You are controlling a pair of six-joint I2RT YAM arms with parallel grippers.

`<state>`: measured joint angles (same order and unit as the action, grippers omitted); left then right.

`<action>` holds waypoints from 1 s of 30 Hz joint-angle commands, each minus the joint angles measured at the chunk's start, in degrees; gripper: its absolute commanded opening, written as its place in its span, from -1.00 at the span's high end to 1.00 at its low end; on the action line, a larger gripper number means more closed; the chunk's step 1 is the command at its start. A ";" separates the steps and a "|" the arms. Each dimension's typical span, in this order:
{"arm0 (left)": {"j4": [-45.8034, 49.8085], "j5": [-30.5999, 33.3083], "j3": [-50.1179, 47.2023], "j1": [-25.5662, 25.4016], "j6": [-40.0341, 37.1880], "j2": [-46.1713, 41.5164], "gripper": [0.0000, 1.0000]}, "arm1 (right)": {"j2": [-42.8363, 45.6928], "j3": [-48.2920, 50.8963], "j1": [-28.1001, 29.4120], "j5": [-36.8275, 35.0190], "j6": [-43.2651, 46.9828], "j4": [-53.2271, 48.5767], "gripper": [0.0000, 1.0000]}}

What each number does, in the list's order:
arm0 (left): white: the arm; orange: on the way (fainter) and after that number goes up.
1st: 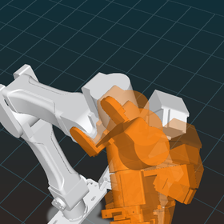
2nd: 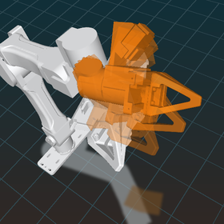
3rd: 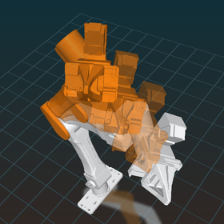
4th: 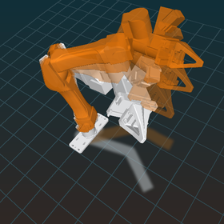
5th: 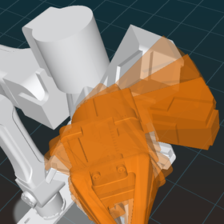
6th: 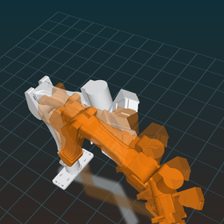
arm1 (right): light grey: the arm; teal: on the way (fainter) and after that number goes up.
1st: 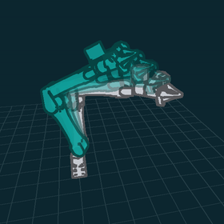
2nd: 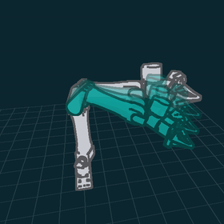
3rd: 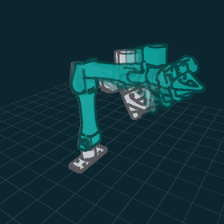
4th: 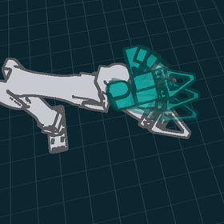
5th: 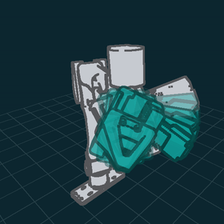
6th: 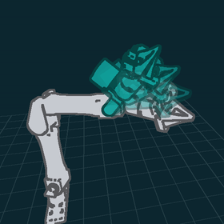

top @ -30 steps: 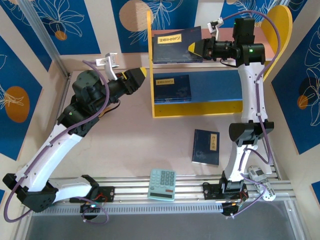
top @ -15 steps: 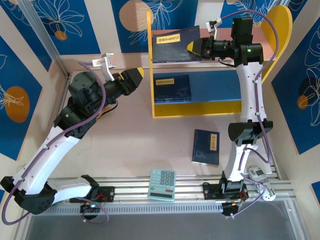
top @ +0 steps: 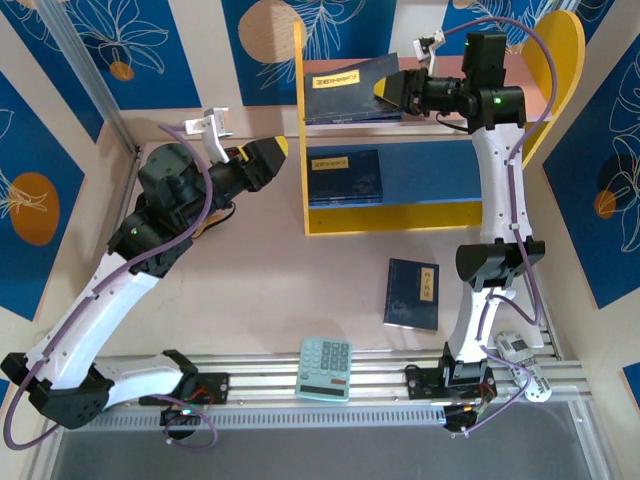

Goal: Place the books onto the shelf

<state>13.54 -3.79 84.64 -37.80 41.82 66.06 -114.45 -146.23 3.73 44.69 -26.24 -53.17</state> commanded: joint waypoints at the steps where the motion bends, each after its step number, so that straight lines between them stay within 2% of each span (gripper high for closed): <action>1: 3.62 -1.03 3.58 -0.66 -1.90 0.64 -0.07 | -0.56 -1.29 -0.41 -1.79 -0.17 -0.57 0.25; 5: 4.47 -2.17 4.77 -0.61 -2.10 1.57 -0.09 | -0.35 -1.33 -0.83 -3.30 0.54 -1.28 0.09; 10: 4.81 -3.23 5.09 -0.65 -2.14 2.38 -0.10 | -0.28 -1.28 -0.97 -5.22 2.61 -3.15 -0.03; 21: 4.89 -3.67 5.26 -0.61 -2.21 2.94 -0.12 | -0.43 0.00 -1.17 -8.69 5.02 -4.78 0.03; 30: 5.79 -3.32 5.49 -0.61 -2.96 2.45 -0.13 | -0.30 0.60 -1.25 -7.35 5.14 -3.21 -0.11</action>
<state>19.00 -6.39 87.92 -37.80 39.97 69.19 -114.21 -147.00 3.36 39.81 -21.89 -52.47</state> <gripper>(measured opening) 0.562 0.550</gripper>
